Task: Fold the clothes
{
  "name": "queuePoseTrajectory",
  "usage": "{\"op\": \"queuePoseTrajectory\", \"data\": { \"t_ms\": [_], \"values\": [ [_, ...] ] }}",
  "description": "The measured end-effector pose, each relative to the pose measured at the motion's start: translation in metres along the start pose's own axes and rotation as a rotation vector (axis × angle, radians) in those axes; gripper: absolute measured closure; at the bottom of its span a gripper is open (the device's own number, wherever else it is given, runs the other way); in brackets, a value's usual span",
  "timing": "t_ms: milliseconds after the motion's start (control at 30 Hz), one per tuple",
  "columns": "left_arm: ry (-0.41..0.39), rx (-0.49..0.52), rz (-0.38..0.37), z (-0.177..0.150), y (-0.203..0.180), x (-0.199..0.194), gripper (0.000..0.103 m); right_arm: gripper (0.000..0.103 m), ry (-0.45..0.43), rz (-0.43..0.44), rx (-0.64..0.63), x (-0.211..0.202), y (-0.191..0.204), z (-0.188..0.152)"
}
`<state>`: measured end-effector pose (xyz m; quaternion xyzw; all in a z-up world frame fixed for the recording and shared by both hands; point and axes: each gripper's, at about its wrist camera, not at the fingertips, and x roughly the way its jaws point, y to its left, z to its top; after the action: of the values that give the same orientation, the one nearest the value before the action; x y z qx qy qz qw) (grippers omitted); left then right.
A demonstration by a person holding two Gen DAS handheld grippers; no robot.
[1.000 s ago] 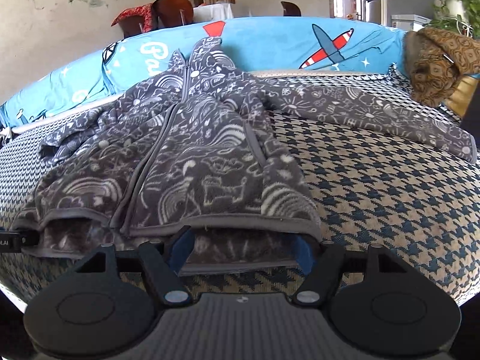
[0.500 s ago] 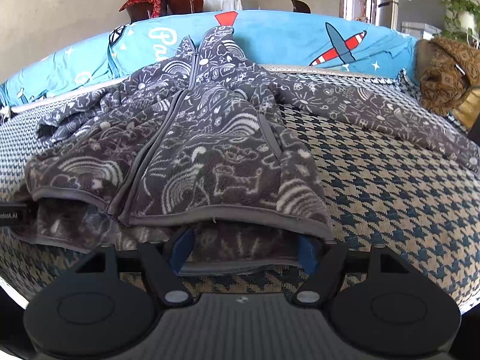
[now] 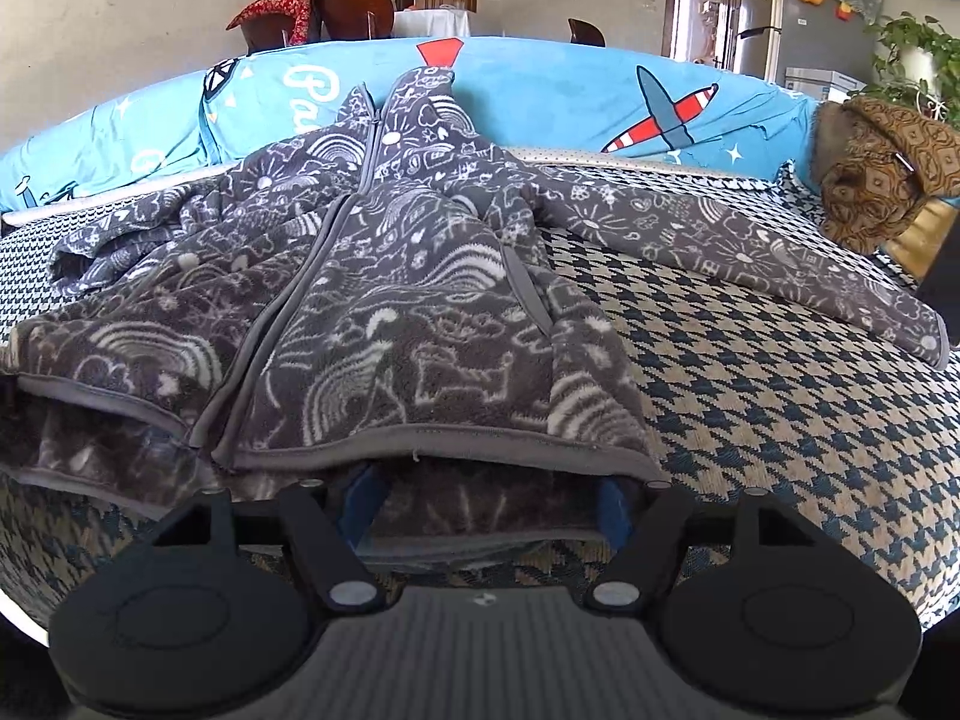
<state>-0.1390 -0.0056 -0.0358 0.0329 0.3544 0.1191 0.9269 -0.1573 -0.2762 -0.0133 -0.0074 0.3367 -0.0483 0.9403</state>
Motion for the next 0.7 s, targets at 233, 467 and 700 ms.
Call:
{"op": "queuePoseTrajectory", "data": {
  "t_ms": [233, 467, 700],
  "values": [
    [-0.013, -0.043, 0.065, 0.002, 0.006, 0.001, 0.000, 0.039, -0.032, -0.076, 0.031, -0.001, -0.006, 0.003],
    [-0.051, -0.134, 0.109, 0.009, 0.026, -0.016, 0.000, 0.069, -0.065, -0.196, 0.164, -0.012, -0.030, 0.010],
    [-0.060, -0.179, 0.135, 0.002, 0.036, -0.047, 0.000, 0.082, -0.133, -0.233, 0.218, -0.042, -0.038, 0.009]
  ]
}}
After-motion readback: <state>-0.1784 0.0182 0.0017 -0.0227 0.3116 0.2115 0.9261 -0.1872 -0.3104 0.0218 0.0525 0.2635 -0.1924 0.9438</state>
